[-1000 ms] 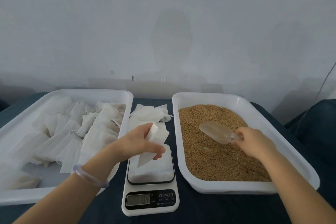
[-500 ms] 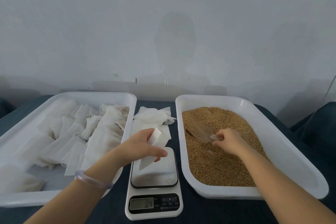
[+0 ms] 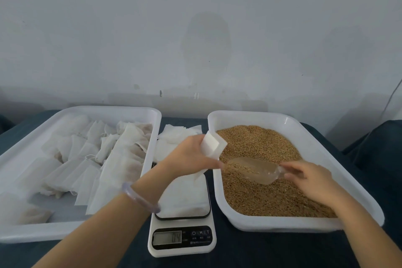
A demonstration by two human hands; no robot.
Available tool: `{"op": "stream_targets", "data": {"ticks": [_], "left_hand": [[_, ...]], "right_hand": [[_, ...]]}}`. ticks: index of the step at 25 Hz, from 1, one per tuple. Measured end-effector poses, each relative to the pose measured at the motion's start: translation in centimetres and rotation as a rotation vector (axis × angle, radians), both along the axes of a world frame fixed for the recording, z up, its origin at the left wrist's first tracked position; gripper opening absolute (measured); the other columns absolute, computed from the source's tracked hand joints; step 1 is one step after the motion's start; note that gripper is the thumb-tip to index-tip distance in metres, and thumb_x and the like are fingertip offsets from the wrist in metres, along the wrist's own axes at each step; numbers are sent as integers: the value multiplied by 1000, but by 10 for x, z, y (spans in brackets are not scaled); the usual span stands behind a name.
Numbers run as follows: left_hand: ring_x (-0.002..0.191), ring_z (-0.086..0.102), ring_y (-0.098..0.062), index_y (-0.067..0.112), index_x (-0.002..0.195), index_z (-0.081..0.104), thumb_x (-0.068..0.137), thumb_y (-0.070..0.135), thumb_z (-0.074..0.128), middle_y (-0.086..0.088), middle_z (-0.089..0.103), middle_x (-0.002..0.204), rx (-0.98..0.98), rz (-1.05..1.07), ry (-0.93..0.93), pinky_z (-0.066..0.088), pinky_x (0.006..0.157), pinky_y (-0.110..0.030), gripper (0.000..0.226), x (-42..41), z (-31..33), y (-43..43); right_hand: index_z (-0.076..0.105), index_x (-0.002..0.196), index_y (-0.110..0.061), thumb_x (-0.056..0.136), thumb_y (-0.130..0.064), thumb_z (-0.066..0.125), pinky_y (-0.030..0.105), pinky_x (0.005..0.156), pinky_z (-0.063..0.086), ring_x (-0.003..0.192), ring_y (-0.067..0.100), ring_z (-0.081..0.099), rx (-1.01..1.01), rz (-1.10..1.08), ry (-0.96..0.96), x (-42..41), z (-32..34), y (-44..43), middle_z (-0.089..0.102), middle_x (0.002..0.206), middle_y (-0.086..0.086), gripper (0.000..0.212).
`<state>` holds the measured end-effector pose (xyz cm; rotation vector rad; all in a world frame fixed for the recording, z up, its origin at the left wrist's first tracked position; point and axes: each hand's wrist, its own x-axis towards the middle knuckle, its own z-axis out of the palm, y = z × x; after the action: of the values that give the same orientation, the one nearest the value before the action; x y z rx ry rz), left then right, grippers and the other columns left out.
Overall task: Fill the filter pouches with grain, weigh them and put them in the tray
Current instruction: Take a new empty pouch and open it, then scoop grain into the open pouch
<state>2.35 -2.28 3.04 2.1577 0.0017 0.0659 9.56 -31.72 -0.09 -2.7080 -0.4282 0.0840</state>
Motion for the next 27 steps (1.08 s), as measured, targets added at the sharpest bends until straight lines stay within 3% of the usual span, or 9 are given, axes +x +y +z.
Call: {"op": "stream_targets", "data": {"ticks": [4,6,9,12,16,19,22,25,27], "left_hand": [[81,50,-12,21,117,47,71,36,79,14,47,86,207,-43,-49,38,58,-21,58,22,5,-34],[88,48,-14,19,123,44,73,36,76,10,46,94,248,-72,-55,37,62,-22,61,30,-2,-47],[88,50,-16,22,109,45,74,33,76,7,49,94,246,-100,-48,37,59,-22,48,38,-16,-60],[87,51,-15,20,110,47,73,34,77,7,50,92,242,-115,-46,41,64,-25,49,44,-23,-69],[75,50,-4,27,100,46,69,37,80,15,48,85,174,-142,-62,40,55,-20,47,46,-24,-76],[74,51,-1,29,98,47,68,39,81,14,51,88,141,-195,-25,39,52,-14,47,46,-27,-82],[79,54,-6,26,107,48,67,45,80,13,52,91,224,-211,9,43,55,-16,54,44,-33,-87],[87,54,-15,21,113,49,67,56,75,9,55,91,349,-144,-18,52,75,-31,63,41,-36,-93],[84,52,-16,19,108,49,69,62,70,9,55,82,419,-66,-97,42,97,-37,62,40,-40,-93]], "right_hand": [[58,123,-30,89,-30,61,49,108,31,113,11,55,9,-72,-103,-14,15,-19,62,119,-13,34],[61,121,-28,88,-26,62,47,107,35,112,13,56,77,-106,-124,-20,25,-30,64,117,-9,33],[64,116,-27,88,-19,63,45,103,39,109,13,55,237,-139,-132,-27,40,-47,64,116,-6,30],[64,105,-36,86,-16,65,41,102,39,107,7,53,342,-119,-129,-33,56,-58,63,109,-15,27],[62,98,-42,85,-15,66,37,101,35,100,1,51,274,-53,-140,-32,70,-61,60,103,-22,30],[64,104,-36,85,-16,66,44,114,18,105,5,52,143,8,-199,-27,78,-57,59,105,-21,28],[62,106,-40,87,-22,64,45,116,2,119,11,42,-6,30,-284,-21,82,-51,58,108,-19,26],[62,106,-44,86,-28,64,46,112,-18,127,9,30,-98,50,-338,-17,84,-42,52,103,-28,26],[60,101,-49,84,-31,65,47,109,-23,127,7,29,-107,63,-362,-15,85,-37,47,97,-33,25]]}}
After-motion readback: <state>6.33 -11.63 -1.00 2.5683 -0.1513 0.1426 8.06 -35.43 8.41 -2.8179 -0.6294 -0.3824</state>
